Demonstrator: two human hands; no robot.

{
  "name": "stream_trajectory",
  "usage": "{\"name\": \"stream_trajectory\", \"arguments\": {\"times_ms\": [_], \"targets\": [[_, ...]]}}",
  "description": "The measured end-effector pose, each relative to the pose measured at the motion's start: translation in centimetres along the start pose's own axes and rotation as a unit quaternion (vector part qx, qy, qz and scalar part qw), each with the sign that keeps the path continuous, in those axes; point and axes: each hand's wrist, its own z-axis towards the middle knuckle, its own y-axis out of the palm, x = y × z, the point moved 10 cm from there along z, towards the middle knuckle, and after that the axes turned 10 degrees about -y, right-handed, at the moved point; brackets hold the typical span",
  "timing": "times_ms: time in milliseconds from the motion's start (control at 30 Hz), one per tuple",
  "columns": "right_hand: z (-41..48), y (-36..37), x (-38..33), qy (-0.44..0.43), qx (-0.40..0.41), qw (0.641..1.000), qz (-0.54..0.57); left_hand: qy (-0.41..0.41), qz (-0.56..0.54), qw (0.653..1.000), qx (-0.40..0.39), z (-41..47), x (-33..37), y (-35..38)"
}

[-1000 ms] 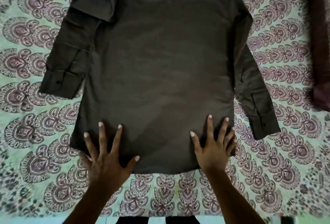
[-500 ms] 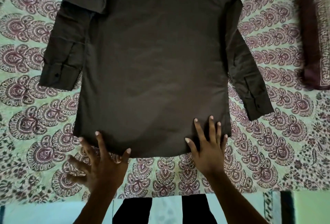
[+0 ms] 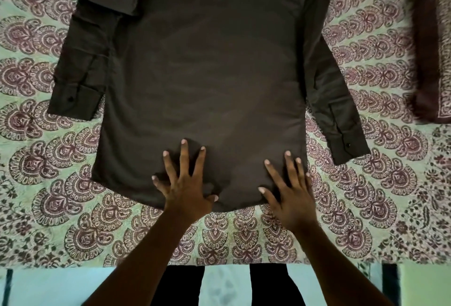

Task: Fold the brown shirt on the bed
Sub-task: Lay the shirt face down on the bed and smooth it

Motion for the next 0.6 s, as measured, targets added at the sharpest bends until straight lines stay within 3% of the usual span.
{"name": "stream_trajectory", "arguments": {"times_ms": [67, 200, 300, 400, 500, 600], "targets": [[-0.7, -0.4, 1.9, 0.025, 0.011, 0.999, 0.017, 0.024, -0.018, 0.999, 0.023, -0.6, 2.0, -0.7], [-1.0, -0.9, 3.1, -0.050, -0.006, 0.999, 0.006, 0.208, 0.080, 0.974, 0.040, -2.2, 9.2, 0.1], [-1.0, -3.2, 5.5, -0.029, 0.061, 0.997, 0.044, 0.204, 0.175, 0.963, 0.008, -2.5, 12.6, 1.1], [0.9, -7.0, 9.0, 0.025, 0.154, 0.982, 0.103, 0.196, 0.189, 0.960, 0.059, -2.2, 16.6, -0.9], [3.8, -10.2, 14.0, 0.118, 0.215, 0.965, 0.089, 0.219, 0.145, 0.957, 0.127, -0.8, 21.3, -3.5], [7.6, -9.9, 19.8, 0.266, 0.139, 0.947, 0.113, 0.224, 0.057, 0.967, 0.108, 1.5, 25.8, -5.5]]}}
